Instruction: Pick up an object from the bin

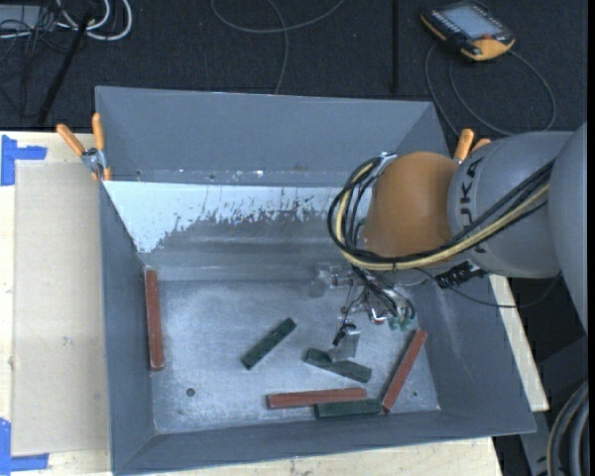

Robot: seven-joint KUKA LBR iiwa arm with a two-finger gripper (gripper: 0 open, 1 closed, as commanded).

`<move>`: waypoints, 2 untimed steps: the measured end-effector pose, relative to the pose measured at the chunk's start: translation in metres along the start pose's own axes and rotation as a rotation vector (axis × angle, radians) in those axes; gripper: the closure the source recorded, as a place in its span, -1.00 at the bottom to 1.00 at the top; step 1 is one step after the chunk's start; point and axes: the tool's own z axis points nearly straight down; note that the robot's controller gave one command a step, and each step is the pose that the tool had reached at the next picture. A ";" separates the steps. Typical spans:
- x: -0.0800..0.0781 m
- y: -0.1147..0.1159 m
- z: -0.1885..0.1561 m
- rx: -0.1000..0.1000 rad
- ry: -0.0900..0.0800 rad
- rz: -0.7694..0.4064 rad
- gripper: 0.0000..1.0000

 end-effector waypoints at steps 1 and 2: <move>0.004 0.020 0.012 0.001 -0.001 0.235 -1.00; 0.008 0.056 0.009 0.001 -0.001 0.100 -1.00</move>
Offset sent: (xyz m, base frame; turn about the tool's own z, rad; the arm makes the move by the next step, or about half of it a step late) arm -0.0249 0.1119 -0.0012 -0.2765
